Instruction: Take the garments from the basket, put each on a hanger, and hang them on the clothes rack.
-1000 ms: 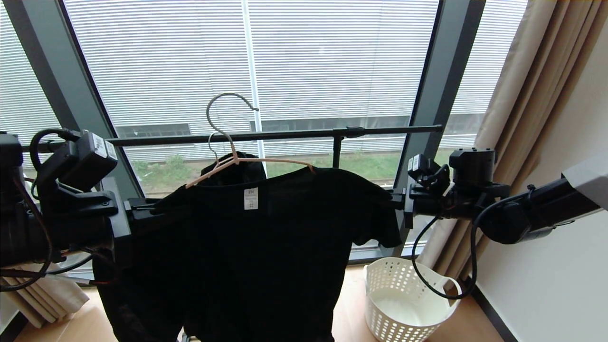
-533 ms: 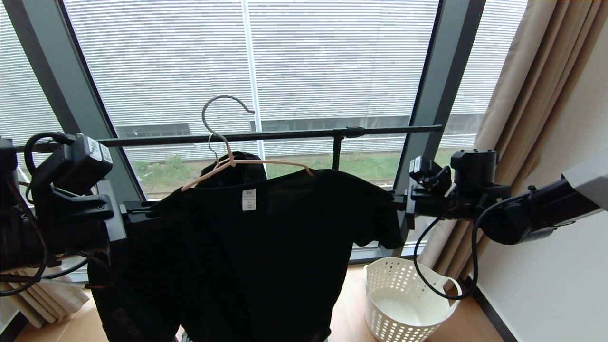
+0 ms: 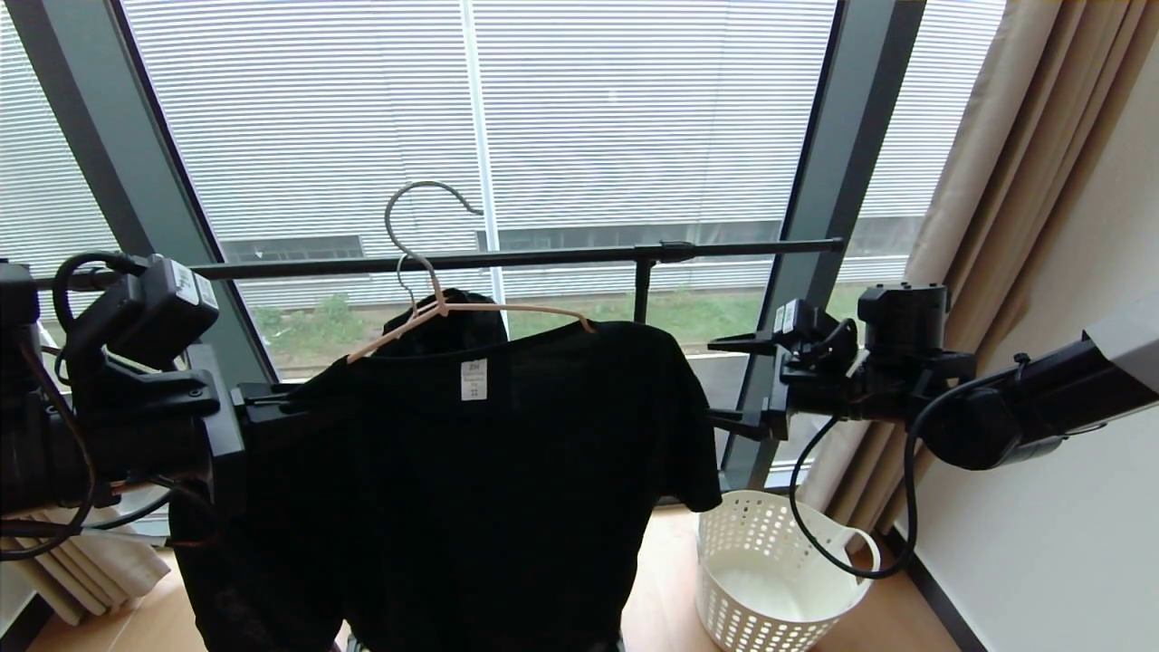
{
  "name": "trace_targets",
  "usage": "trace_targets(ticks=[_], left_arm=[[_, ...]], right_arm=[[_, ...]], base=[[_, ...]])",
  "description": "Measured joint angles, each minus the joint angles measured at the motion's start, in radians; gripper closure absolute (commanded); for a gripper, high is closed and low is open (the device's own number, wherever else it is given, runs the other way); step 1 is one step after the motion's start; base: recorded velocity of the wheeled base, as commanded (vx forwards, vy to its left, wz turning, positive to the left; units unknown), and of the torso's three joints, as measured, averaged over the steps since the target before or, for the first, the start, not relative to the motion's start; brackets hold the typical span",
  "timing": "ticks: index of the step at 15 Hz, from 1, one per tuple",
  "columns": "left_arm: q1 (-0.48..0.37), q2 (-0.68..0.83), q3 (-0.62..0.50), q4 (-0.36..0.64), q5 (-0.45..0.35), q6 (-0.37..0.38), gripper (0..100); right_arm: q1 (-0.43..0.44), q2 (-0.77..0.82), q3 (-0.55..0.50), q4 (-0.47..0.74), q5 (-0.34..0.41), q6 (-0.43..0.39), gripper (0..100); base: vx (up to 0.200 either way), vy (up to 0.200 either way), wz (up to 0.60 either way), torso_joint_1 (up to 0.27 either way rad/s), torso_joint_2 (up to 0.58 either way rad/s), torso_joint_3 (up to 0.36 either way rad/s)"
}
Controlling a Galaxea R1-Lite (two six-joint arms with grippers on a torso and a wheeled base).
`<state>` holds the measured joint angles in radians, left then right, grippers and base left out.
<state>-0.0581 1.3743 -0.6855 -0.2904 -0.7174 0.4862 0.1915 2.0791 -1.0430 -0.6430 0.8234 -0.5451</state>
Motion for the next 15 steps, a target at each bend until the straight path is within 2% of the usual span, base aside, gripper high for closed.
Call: trace_targets(ticks=[1, 2, 4, 5, 7, 10, 12, 15], left_arm=[[0.0, 0.001, -0.003, 0.0, 0.002, -0.011, 100], [0.0, 0.003, -0.005, -0.001, 0.003, -0.016, 100], [0.001, 0.006, -0.006, 0.0, 0.006, -0.076, 100], [0.001, 0.007, -0.005, 0.0, 0.008, -0.098, 100], [-0.001, 0.009, 0.01, 0.001, 0.03, -0.137, 100], [-0.028, 0.01, 0.026, 0.004, 0.135, -0.172, 100], [-0.061, 0.009, 0.033, 0.004, 0.174, -0.197, 100], [-0.096, 0.011, 0.033, 0.003, 0.217, -0.237, 100]], right_arm=[[0.01, -0.009, -0.001, -0.004, -0.039, 0.059, 0], [0.023, -0.019, -0.002, -0.008, -0.055, 0.082, 0], [0.034, -0.042, -0.009, -0.009, -0.066, 0.19, 0], [0.037, -0.056, -0.013, -0.01, -0.07, 0.217, 0], [0.044, -0.08, -0.014, -0.005, -0.091, 0.249, 0], [0.089, -0.109, -0.015, -0.001, -0.209, 0.286, 0], [0.111, -0.117, -0.02, 0.0, -0.256, 0.292, 0], [0.124, -0.121, -0.039, 0.001, -0.287, 0.327, 0]], base=[[0.0, 0.0, 0.0, 0.0, 0.0, 0.0], [0.0, 0.0, 0.0, 0.0, 0.0, 0.0], [0.0, 0.0, 0.0, 0.0, 0.0, 0.0], [0.0, 0.0, 0.0, 0.0, 0.0, 0.0], [0.0, 0.0, 0.0, 0.0, 0.0, 0.0], [0.0, 0.0, 0.0, 0.0, 0.0, 0.0], [0.0, 0.0, 0.0, 0.0, 0.0, 0.0], [0.0, 0.0, 0.0, 0.0, 0.0, 0.0]])
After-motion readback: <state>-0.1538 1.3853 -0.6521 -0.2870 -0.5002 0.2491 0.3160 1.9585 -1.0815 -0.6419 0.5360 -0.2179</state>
